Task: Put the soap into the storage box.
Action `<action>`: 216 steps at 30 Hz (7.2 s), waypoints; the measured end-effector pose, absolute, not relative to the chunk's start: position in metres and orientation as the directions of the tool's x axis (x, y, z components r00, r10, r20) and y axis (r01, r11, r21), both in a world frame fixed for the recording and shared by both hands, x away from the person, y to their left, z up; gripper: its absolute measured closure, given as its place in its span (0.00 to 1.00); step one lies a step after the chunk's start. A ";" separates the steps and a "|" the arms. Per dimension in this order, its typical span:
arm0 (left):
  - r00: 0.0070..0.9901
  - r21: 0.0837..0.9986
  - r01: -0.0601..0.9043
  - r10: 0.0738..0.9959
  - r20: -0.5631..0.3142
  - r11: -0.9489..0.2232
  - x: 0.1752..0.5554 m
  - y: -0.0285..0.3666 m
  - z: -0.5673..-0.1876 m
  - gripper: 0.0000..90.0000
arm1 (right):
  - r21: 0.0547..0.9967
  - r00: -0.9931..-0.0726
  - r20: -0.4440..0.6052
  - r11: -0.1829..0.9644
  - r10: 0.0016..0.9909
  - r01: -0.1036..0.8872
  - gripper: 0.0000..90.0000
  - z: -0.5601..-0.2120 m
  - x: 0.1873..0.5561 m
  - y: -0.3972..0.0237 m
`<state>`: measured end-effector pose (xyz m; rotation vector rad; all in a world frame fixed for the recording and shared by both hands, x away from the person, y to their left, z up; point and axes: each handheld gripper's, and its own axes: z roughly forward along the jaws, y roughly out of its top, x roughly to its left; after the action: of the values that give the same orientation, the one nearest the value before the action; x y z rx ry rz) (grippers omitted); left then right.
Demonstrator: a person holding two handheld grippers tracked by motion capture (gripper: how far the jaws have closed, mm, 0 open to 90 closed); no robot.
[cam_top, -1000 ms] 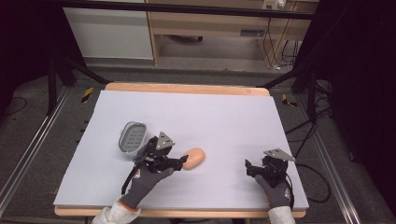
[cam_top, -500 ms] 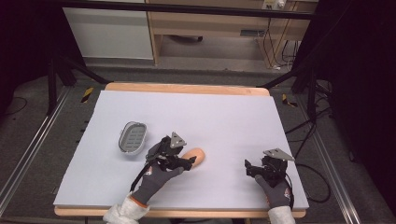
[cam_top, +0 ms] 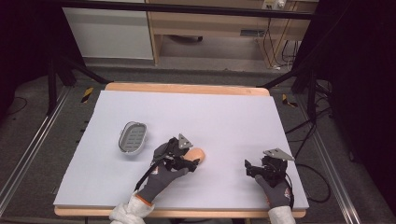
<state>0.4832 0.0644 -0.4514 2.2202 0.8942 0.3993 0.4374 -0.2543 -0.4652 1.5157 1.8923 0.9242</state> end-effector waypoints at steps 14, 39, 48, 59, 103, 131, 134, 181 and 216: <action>0.718 0.672 0.503 0.696 0.024 -0.543 0.490 0.055 -0.465 0.27 | 0.782 -0.227 0.007 0.136 0.974 0.608 0.07 -0.466 0.438 -0.254; 0.724 0.654 0.514 0.690 0.018 -0.555 0.494 0.051 -0.475 0.34 | 0.777 -0.227 0.011 0.135 0.974 0.615 0.07 -0.467 0.438 -0.254; 0.717 0.649 0.519 0.697 0.024 -0.556 0.494 0.050 -0.474 0.35 | 0.776 -0.225 0.016 0.130 0.974 0.618 0.07 -0.467 0.438 -0.255; 0.723 0.668 0.506 0.691 0.017 -0.546 0.485 0.063 -0.458 0.35 | 0.776 -0.224 0.021 0.125 0.974 0.619 0.07 -0.467 0.438 -0.256; 0.626 0.758 0.521 0.779 -0.027 -0.393 0.465 0.160 -0.413 0.35 | 0.775 -0.229 0.014 0.134 0.973 0.618 0.07 -0.468 0.436 -0.253; 0.470 0.778 0.570 0.882 -0.045 -0.264 0.493 0.215 -0.408 0.35 | 0.773 -0.236 0.007 0.145 0.972 0.618 0.07 -0.469 0.438 -0.251; 0.461 0.777 0.573 0.887 -0.042 -0.261 0.495 0.217 -0.409 0.35 | 0.772 -0.237 0.005 0.147 0.972 0.618 0.07 -0.469 0.438 -0.250; 0.359 0.746 0.627 0.933 -0.020 -0.225 0.511 0.234 -0.432 0.35 | 0.766 -0.240 0.010 0.147 0.971 0.626 0.07 -0.470 0.438 -0.249; 0.411 0.777 0.574 0.911 -0.002 -0.258 0.502 0.221 -0.421 0.32 | 0.769 -0.237 0.012 0.143 0.971 0.623 0.06 -0.469 0.438 -0.249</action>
<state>0.5017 0.2206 -0.4205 1.9519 1.2616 0.5999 0.4378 -0.2488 -0.4688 1.5209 1.9266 0.9148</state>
